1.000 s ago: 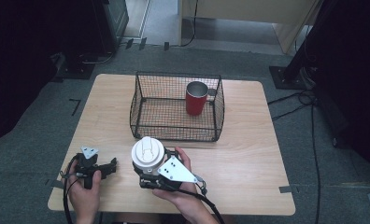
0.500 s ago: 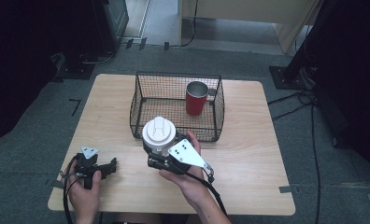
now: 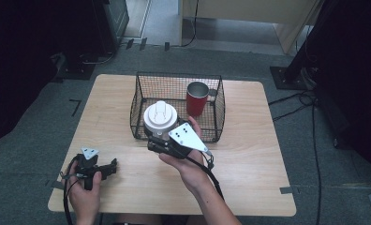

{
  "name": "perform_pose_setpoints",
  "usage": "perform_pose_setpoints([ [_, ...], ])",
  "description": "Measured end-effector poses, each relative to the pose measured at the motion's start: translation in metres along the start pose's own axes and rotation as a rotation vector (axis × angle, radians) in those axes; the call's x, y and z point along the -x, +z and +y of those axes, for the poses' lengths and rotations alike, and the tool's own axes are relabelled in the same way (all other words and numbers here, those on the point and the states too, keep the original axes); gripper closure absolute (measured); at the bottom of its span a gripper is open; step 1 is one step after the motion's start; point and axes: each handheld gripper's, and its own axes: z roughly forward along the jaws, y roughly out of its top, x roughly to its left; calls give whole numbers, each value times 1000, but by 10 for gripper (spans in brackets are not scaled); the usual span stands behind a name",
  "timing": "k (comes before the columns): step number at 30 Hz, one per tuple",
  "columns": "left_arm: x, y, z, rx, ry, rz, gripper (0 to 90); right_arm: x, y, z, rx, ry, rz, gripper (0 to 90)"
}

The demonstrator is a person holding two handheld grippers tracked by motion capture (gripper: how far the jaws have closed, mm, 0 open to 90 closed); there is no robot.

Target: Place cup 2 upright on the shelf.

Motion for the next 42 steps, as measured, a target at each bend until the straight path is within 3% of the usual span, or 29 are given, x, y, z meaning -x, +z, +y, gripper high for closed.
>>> perform_pose_setpoints([
  [9,0,0,0,0,0,0,4,11,15,15,7,-18,-13,156],
  [17,0,0,0,-1,0,0,4,19,32,26,33,7,-18,156],
  [29,0,0,0,1,0,0,4,32,53,27,25,15,-44,156],
  [42,0,0,0,1,1,0,4,44,93,19,14,-2,-80,156],
])
